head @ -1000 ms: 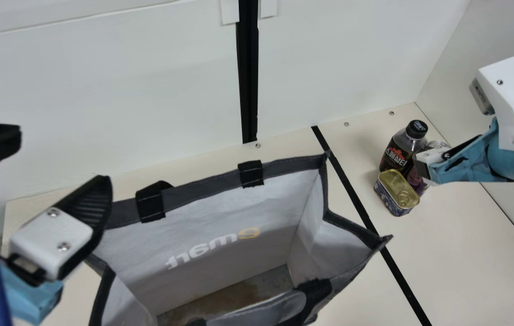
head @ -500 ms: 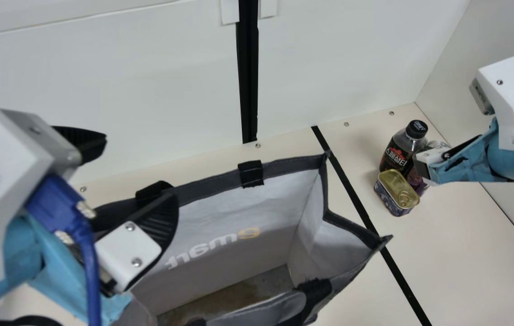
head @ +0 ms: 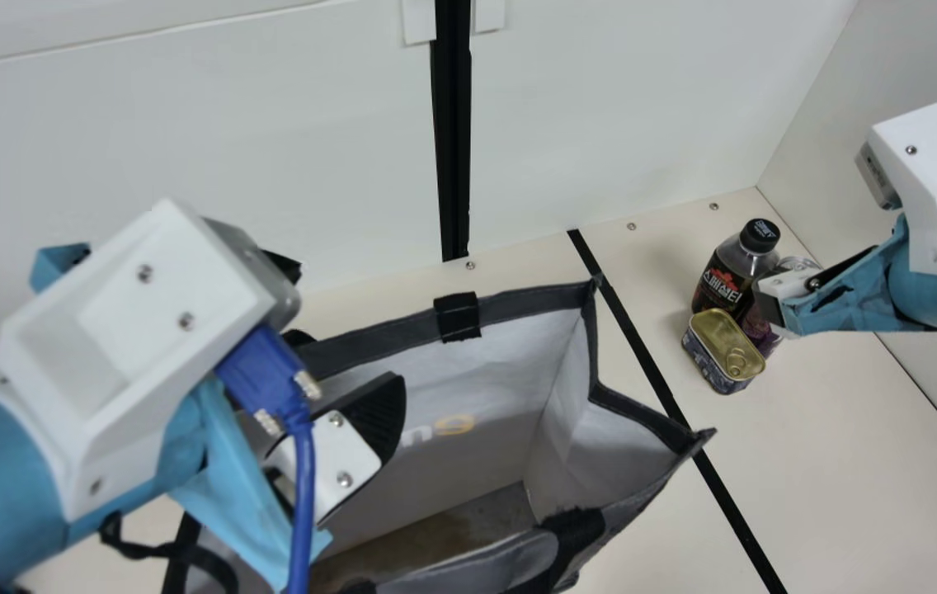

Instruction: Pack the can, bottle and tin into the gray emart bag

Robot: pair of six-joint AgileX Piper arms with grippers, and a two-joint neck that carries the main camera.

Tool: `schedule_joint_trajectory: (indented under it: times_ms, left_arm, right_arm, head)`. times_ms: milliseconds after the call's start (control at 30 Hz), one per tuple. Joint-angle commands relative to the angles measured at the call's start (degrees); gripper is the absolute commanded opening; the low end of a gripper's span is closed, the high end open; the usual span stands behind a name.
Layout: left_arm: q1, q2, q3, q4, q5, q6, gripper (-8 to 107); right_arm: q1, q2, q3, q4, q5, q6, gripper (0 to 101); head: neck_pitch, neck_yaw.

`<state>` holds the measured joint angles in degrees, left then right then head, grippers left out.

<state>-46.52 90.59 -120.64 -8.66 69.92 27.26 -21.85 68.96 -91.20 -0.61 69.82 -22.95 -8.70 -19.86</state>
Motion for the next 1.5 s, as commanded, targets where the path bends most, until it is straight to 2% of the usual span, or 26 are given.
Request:
schedule_joint_trajectory:
  times_ms: [0,733,1133,1467]
  left_arm:
    - [-0.05,0.63,-0.09,-0.56,-0.01,0.63,90]
    - [-0.06,6.19,0.55,-2.66,-0.01,5.33,90]
    - [0.05,5.19,2.94,-2.01,-0.01,5.19,10]
    - [0.53,1.85,5.32,1.10,-0.01,2.27,10]
  right_arm:
    - [0.00,0.00,0.00,0.00,0.00,0.00,91]
    - [0.00,0.00,0.00,0.00,0.00,0.00,91]
    - [0.00,0.00,0.00,0.00,0.00,0.00,91]
    - [0.00,0.00,0.00,0.00,0.00,0.00,91]
  head:
    - [-1.30,-0.14]
    - [-1.30,-0.14]
    - [-1.30,-0.14]
    - [-1.30,-0.14]
